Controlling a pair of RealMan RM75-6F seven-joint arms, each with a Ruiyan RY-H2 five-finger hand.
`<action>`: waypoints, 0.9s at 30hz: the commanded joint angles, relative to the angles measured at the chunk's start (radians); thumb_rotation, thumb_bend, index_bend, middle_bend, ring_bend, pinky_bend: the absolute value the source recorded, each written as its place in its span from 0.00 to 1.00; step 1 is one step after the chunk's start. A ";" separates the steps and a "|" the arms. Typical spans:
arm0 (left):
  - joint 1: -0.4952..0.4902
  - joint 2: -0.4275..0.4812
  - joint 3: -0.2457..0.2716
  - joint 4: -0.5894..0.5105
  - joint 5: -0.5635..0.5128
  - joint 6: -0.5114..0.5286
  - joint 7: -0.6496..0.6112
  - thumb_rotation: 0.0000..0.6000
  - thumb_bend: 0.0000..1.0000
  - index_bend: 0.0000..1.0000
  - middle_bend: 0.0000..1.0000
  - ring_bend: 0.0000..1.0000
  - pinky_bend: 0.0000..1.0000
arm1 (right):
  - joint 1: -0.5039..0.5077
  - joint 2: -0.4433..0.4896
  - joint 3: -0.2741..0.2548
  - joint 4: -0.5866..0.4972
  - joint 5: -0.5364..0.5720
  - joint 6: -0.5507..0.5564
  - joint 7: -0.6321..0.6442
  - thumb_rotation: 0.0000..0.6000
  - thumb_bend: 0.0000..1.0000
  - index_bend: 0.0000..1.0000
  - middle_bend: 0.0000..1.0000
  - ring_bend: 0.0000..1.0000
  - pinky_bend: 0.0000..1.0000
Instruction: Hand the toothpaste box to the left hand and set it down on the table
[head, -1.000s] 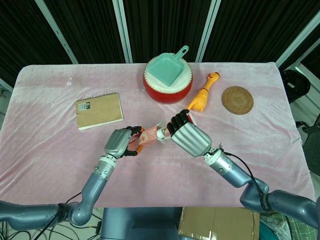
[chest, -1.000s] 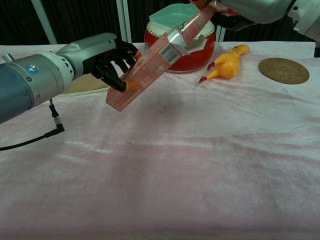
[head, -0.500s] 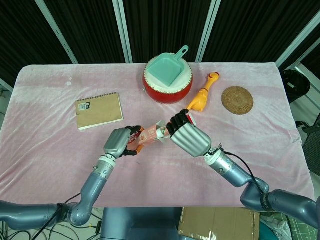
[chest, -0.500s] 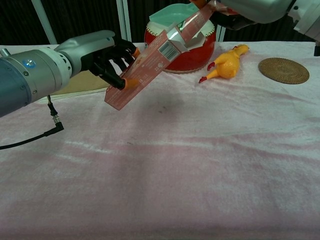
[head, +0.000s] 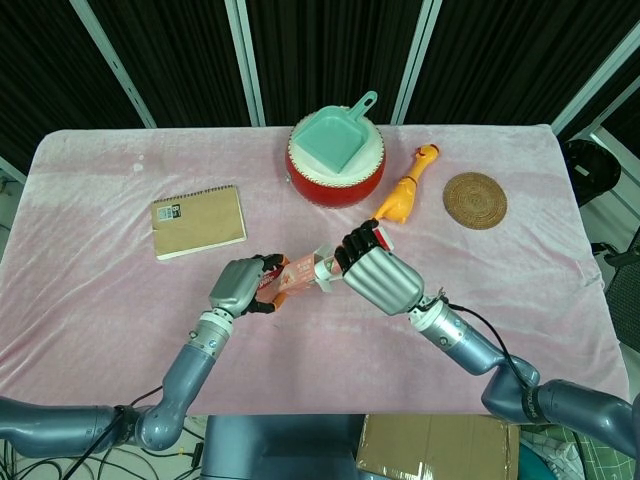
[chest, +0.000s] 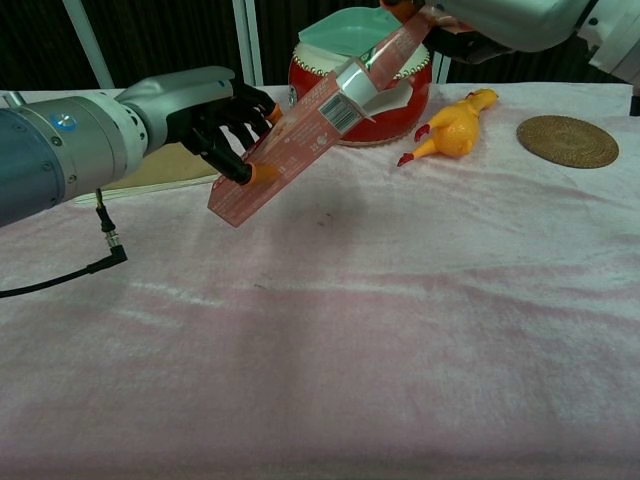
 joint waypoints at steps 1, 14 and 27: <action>-0.002 0.001 0.001 -0.001 -0.002 0.001 0.000 1.00 0.43 0.42 0.37 0.30 0.43 | 0.001 -0.002 -0.001 0.000 -0.003 -0.001 -0.001 1.00 0.43 0.66 0.55 0.47 0.45; -0.009 -0.001 0.006 -0.008 -0.009 0.006 -0.008 1.00 0.43 0.42 0.37 0.30 0.44 | 0.000 -0.016 0.009 0.011 0.002 0.004 -0.013 1.00 0.43 0.66 0.55 0.47 0.45; -0.015 -0.014 0.002 -0.006 -0.003 0.019 -0.025 1.00 0.43 0.42 0.37 0.30 0.44 | -0.008 -0.008 0.004 0.003 0.007 -0.003 -0.026 1.00 0.43 0.66 0.55 0.47 0.45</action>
